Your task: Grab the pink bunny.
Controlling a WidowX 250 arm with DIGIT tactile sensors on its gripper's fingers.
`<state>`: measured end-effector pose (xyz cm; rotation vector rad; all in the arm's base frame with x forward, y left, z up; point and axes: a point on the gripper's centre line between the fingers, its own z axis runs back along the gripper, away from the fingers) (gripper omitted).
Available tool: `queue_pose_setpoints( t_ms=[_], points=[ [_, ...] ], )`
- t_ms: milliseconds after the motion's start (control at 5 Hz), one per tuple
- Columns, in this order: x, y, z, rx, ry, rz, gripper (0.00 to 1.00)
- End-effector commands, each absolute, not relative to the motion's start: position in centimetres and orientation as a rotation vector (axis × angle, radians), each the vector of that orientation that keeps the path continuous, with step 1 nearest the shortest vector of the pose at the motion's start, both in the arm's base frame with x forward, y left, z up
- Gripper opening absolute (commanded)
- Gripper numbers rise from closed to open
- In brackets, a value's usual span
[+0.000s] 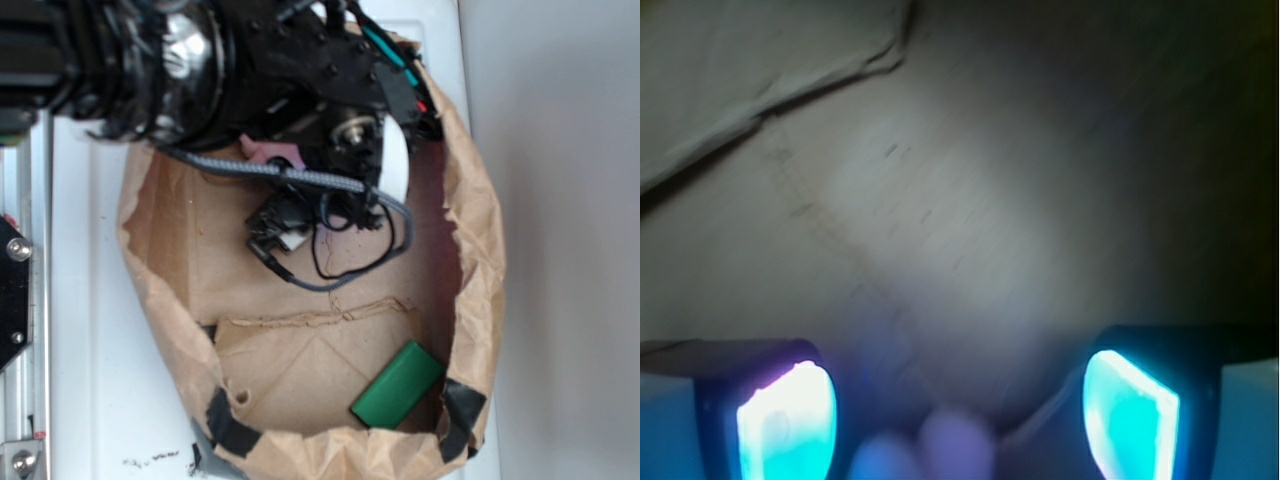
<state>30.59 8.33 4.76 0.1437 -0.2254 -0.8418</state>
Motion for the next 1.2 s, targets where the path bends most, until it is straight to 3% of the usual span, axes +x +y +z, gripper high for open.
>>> queue_pose_setpoints(
  t_ms=[0,200,400,1000],
  points=[
    [28.8,9.2,7.0,0.14,-0.233,-0.898,1.0],
    [27.6,9.7,7.8,0.106,-0.226,-0.926,1.0],
    [27.2,10.7,7.9,0.115,-0.229,-0.918,1.0],
    [28.7,11.2,3.8,0.261,-0.253,-0.915,1.0]
  ],
)
